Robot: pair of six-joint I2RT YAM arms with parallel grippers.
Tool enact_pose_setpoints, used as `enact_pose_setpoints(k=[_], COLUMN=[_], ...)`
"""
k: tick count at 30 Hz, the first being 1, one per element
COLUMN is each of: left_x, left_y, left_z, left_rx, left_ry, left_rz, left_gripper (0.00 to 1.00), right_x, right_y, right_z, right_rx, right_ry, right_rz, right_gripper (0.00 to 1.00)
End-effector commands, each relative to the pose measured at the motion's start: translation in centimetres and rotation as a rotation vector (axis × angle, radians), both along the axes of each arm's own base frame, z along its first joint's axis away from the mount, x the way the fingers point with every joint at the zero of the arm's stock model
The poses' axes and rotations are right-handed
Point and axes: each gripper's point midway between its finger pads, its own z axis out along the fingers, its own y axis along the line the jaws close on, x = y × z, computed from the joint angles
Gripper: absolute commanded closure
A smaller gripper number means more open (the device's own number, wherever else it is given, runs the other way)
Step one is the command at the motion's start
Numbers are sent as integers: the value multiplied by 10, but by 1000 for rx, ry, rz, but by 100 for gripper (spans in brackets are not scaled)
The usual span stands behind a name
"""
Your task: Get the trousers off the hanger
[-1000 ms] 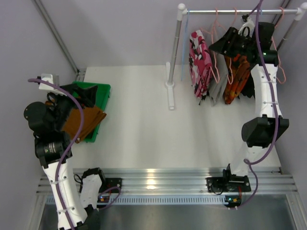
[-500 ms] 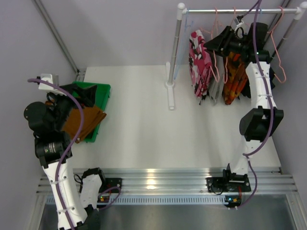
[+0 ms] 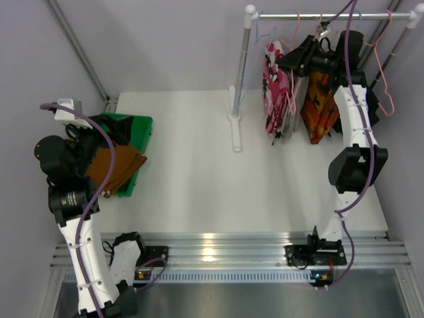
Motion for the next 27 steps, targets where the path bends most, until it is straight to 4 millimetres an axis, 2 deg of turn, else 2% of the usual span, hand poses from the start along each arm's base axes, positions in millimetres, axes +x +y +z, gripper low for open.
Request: enact_pose_setpoints(k=[1, 7, 10, 11, 14, 16, 19, 20, 24, 27], left_x=[0, 0, -1, -1, -1, -2, -2, -4, -5, -7], left_y=[0, 0, 0, 0, 0, 0, -1, -1, -2, -3], left_z=[7, 8, 10, 9, 11, 11, 13, 14, 16, 19], left_rx=[1, 5, 7, 8, 10, 11, 10, 11, 15, 18], left_ry=[-21, -24, -28, -27, -30, -33, -38, -39, -48, -56], left_rz=[-2, -2, -1, -1, 0, -1, -4, -4, -7, -7], left_gripper=[1, 1, 1, 1, 1, 1, 1, 1, 1, 1], right_x=[-7, -6, -5, -6, -12, -20, -29, -34, -53, -69], right_y=[15, 20, 20, 20, 22, 24, 26, 26, 22, 21], right_z=[15, 7, 4, 5, 13, 27, 53, 70, 109, 133], right_rx=[13, 27, 25, 25, 36, 62, 107, 117, 187, 212], right_ry=[-67, -34, -27, -30, -55, -68, -118, -183, -238, -301], right_rz=[54, 66, 61, 63, 77, 100, 120, 127, 147, 162], right_gripper=[58, 64, 77, 85, 94, 100, 100, 100, 100, 100])
